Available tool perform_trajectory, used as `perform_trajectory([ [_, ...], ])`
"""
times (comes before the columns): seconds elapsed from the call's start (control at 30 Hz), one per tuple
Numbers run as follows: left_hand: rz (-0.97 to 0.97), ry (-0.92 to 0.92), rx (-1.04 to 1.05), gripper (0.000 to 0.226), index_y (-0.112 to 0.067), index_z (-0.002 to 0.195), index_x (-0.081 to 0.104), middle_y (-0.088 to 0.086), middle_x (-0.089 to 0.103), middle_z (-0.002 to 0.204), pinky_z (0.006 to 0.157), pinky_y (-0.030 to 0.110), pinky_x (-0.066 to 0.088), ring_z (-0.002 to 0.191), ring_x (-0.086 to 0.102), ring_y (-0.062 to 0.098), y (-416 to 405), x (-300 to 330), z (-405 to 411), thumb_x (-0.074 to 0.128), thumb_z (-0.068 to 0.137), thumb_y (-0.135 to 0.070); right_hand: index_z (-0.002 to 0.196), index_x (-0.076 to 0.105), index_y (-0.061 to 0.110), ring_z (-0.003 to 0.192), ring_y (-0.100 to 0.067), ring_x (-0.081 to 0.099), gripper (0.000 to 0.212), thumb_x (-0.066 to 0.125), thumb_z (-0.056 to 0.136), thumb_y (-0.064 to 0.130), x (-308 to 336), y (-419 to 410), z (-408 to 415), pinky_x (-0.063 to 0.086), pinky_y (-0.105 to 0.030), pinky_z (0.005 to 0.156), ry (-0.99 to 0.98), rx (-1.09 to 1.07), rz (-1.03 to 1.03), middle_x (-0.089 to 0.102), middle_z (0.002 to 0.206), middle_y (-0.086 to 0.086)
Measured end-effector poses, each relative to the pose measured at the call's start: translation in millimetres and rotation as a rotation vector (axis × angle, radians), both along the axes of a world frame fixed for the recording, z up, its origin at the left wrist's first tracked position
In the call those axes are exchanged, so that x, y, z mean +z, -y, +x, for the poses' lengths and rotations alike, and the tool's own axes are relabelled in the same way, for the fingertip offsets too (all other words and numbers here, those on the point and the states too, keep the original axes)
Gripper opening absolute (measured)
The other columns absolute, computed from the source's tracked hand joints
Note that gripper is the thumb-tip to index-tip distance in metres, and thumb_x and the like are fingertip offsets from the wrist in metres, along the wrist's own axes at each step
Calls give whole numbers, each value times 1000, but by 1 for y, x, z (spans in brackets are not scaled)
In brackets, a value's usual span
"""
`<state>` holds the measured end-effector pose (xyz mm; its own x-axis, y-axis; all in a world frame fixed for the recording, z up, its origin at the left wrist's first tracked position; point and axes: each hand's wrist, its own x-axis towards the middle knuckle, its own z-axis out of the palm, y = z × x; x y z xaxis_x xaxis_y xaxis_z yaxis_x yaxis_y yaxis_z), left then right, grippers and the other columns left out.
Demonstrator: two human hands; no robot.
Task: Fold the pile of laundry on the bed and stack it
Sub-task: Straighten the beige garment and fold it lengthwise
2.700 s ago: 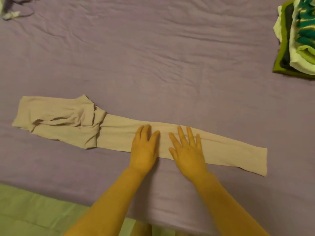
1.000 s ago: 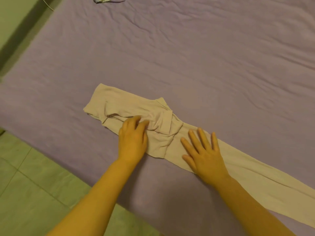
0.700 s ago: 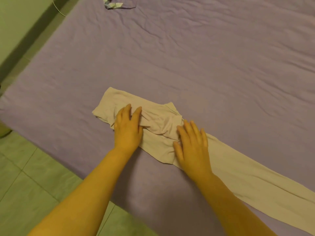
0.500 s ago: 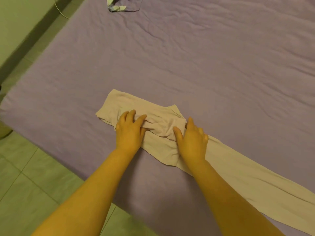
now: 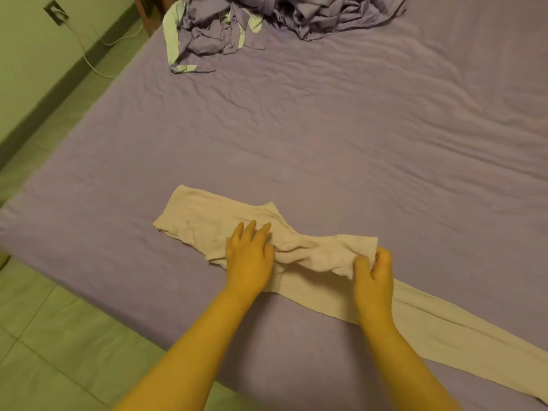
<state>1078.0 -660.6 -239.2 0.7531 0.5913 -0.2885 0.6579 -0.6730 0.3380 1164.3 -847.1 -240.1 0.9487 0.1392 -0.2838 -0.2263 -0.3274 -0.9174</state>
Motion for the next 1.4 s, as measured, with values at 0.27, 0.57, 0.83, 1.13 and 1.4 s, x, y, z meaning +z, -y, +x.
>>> perform_trajectory([
  [0.27,-152,-201,-447,57,-35,152,6,0,1,161,117,51,1,148,-4,27,178,-6,22,12,99,-54,120,53,14,97,-17,57,30,62,91,16,21,142,18,42,-27,80,-62,6,-162,60,109,3],
  [0.57,-230,-187,-591,62,-38,149,-9,-1,-11,160,116,51,-9,147,-14,27,328,-19,42,19,97,-59,121,54,8,101,-20,55,27,53,96,19,29,278,36,43,-31,83,-58,-227,-152,59,114,-3],
  [0.83,-309,-134,-723,73,-30,153,5,1,0,161,118,44,-8,148,-6,24,389,-15,64,7,90,-67,123,52,3,101,-35,55,31,53,97,20,10,381,51,38,-36,77,-39,-417,-427,58,114,-19],
  [1.13,-44,-325,-834,52,-25,152,17,4,2,161,118,49,4,147,-4,27,323,-46,59,32,102,-28,133,51,3,133,-39,37,50,64,85,6,-24,349,40,29,-48,107,110,233,-918,44,141,-21],
  [1.4,97,-209,-512,41,-14,127,54,7,50,131,93,34,37,123,43,27,240,-44,36,48,87,-5,88,75,7,86,-31,71,39,90,53,3,-45,268,43,56,-44,69,433,635,-821,72,96,-12],
])
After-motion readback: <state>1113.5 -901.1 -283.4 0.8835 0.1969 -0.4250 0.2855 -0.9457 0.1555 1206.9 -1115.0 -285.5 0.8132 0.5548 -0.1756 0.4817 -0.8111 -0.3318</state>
